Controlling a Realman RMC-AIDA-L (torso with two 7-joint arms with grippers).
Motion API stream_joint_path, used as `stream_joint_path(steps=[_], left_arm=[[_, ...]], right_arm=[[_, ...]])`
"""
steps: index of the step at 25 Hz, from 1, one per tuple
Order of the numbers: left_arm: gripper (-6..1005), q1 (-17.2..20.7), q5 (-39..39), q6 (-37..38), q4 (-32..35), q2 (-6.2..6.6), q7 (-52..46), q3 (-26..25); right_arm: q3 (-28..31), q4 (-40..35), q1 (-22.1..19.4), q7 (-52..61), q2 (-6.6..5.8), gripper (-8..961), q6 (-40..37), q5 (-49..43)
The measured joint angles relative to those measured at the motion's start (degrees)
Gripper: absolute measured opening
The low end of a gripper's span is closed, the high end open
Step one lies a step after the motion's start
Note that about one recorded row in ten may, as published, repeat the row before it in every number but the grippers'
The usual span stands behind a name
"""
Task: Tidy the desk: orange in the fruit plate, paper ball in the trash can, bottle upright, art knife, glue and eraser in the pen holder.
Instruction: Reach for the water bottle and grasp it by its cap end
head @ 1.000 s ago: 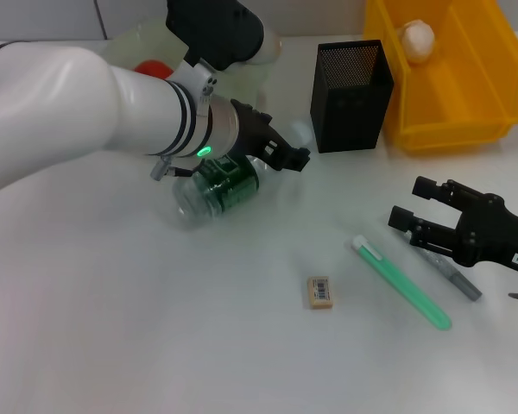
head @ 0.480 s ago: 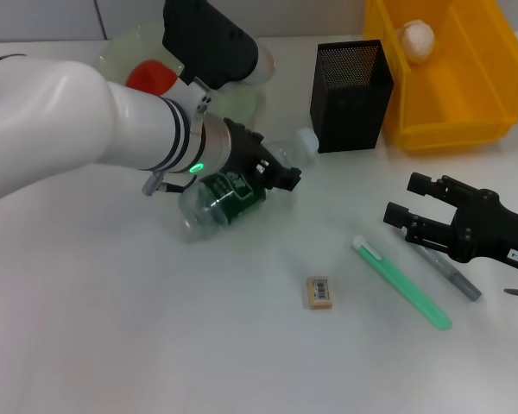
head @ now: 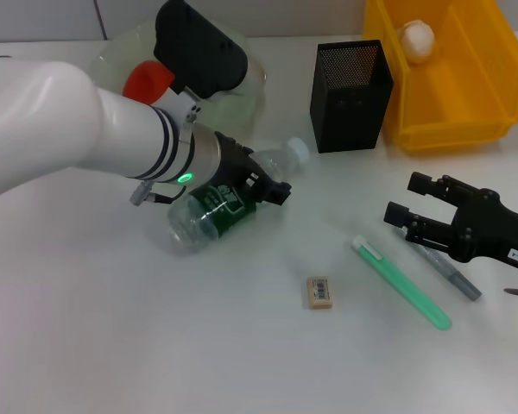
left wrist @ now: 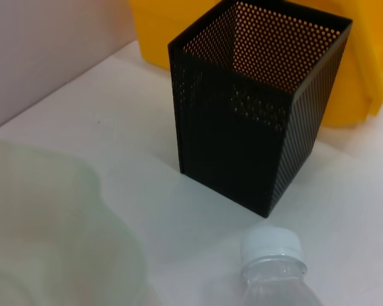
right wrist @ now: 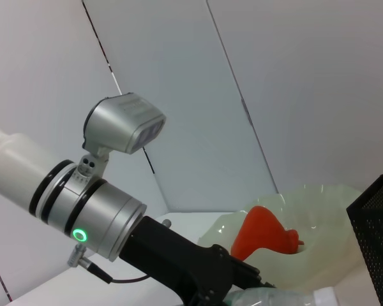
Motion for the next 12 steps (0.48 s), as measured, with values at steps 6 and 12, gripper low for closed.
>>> stream_joint_path(steps=[6, 12], left_arm=[[786, 1.47, 0.10, 1.64, 1.77, 0.18, 0.01, -0.80], [786, 2.28, 0.67, 2.26, 2.66, 0.15, 0.13, -0.88]], right_arm=[[0.08, 0.00, -0.10, 0.00, 0.00, 788, 0.00, 0.09], [0.07, 0.00, 0.01, 0.12, 0.00, 788, 0.00, 0.09]])
